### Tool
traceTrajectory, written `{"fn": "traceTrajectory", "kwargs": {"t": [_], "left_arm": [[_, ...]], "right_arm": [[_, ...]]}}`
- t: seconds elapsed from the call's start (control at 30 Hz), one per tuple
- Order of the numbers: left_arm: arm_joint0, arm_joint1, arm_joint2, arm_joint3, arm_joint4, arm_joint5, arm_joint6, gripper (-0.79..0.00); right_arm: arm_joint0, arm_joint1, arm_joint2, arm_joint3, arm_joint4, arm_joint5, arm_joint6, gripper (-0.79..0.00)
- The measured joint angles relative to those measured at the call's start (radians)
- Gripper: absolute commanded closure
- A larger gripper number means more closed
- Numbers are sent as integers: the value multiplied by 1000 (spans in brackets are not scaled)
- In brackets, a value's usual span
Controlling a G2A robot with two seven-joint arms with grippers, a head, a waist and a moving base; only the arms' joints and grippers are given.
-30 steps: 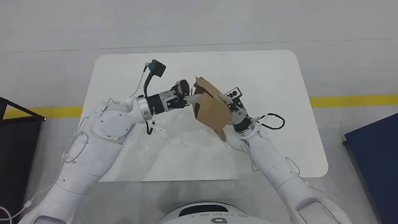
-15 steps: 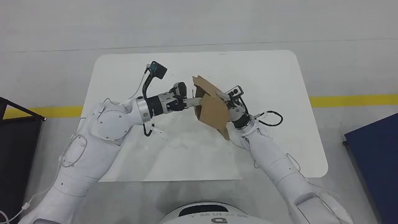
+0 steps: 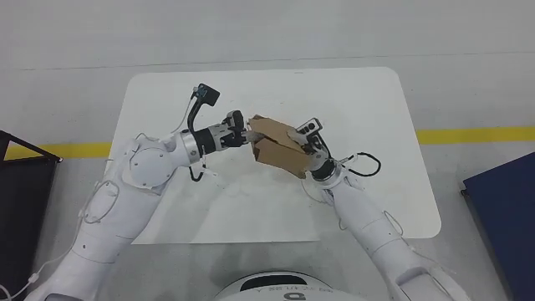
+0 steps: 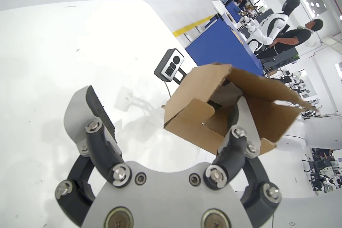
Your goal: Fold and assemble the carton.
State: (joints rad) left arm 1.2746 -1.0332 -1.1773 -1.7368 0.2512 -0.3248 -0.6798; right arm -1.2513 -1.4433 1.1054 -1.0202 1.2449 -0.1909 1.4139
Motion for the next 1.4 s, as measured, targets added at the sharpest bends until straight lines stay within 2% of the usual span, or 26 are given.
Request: {"fn": "traceTrajectory", "kwargs": {"t": [0.3, 0.57, 0.87, 1.23, 1.4], "left_arm": [[-1, -5, 24, -23, 12, -3, 13, -785], [4, -6, 24, -26, 19, 0, 30, -785], [49, 2, -38, -38, -51, -49, 50, -785], [151, 22, -189, -64, -123, -120, 84, -785], [164, 22, -162, -77, -118, -111, 39, -785]], "right_arm": [[-48, 8, 15, -84, -30, 27, -22, 0], [-55, 7, 25, -84, -10, 32, -37, 0], [-49, 6, 46, -67, 39, 57, -12, 0], [-50, 3, 70, -67, 83, 71, 3, 0], [-47, 2, 71, -69, 82, 76, 1, 0]]}}
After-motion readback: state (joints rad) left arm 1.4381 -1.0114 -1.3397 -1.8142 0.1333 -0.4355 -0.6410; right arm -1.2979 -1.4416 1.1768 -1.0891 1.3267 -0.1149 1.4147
